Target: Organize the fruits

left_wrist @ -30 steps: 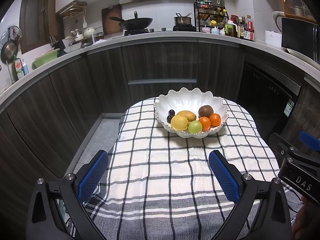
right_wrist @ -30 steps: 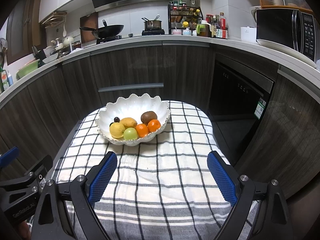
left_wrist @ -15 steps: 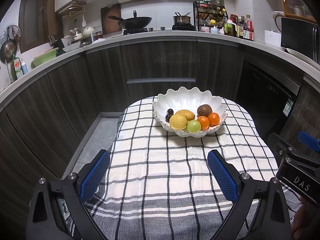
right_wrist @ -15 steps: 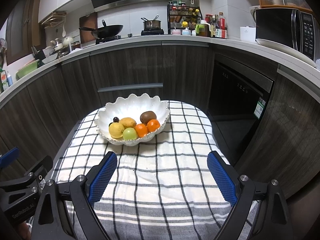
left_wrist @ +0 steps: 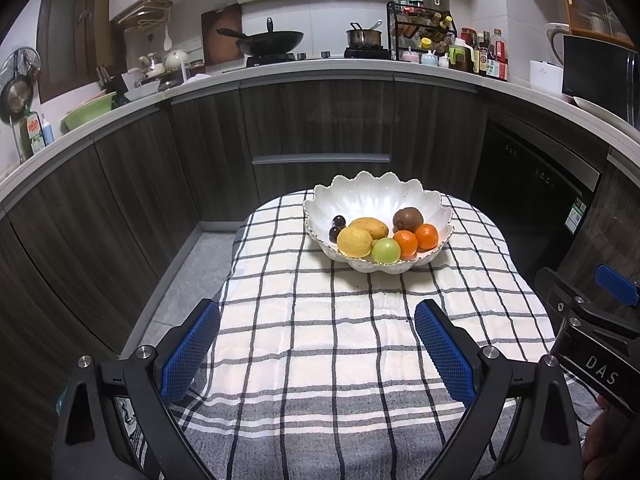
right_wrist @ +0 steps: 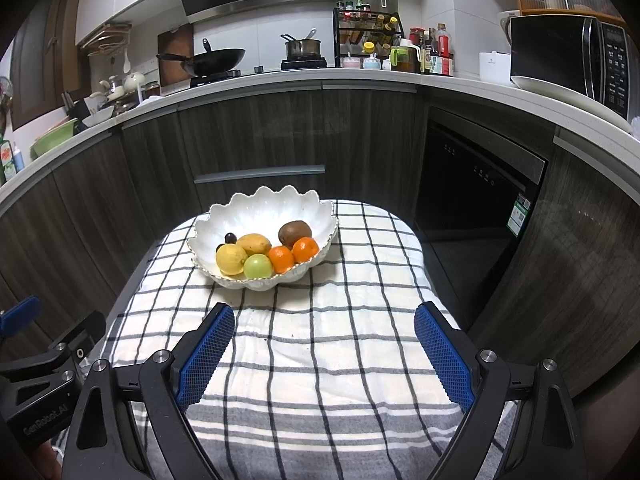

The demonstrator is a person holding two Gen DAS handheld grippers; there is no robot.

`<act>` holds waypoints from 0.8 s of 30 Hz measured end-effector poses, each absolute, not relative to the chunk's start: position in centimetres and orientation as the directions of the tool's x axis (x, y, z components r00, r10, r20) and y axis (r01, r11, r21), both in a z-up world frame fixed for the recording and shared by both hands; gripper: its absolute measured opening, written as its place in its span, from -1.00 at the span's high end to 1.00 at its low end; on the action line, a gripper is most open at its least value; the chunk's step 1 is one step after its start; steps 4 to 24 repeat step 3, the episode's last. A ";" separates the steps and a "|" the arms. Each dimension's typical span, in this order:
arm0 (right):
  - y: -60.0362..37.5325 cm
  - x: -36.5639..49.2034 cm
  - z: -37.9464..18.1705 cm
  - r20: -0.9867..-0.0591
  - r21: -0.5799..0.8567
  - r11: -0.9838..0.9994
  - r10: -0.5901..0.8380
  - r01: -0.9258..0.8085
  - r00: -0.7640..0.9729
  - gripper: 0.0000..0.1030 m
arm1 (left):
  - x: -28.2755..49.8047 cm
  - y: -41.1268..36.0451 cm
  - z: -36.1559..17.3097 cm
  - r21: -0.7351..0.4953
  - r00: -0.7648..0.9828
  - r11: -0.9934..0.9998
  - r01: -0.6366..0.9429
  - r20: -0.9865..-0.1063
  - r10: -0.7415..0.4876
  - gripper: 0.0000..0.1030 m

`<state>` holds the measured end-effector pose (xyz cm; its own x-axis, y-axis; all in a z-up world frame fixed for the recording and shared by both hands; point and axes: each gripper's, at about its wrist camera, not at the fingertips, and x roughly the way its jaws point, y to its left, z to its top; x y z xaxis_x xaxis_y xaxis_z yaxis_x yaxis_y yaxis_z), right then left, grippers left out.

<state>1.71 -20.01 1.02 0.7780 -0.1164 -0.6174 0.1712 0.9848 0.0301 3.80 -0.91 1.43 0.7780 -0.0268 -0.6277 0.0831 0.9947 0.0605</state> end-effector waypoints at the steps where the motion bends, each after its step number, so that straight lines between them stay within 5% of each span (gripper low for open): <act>1: -20.0 1.7 1.0 -0.618 0.030 0.985 -0.117 0.171 0.777 -0.79 | 3.8 -0.9 1.5 0.065 0.783 0.995 0.081 -0.621 -0.023 -0.93; 24: -20.1 1.7 0.9 -0.620 0.029 0.985 -0.117 0.171 0.776 -0.79 | 3.8 -0.9 1.5 0.069 0.784 0.994 0.084 -0.620 -0.023 -0.93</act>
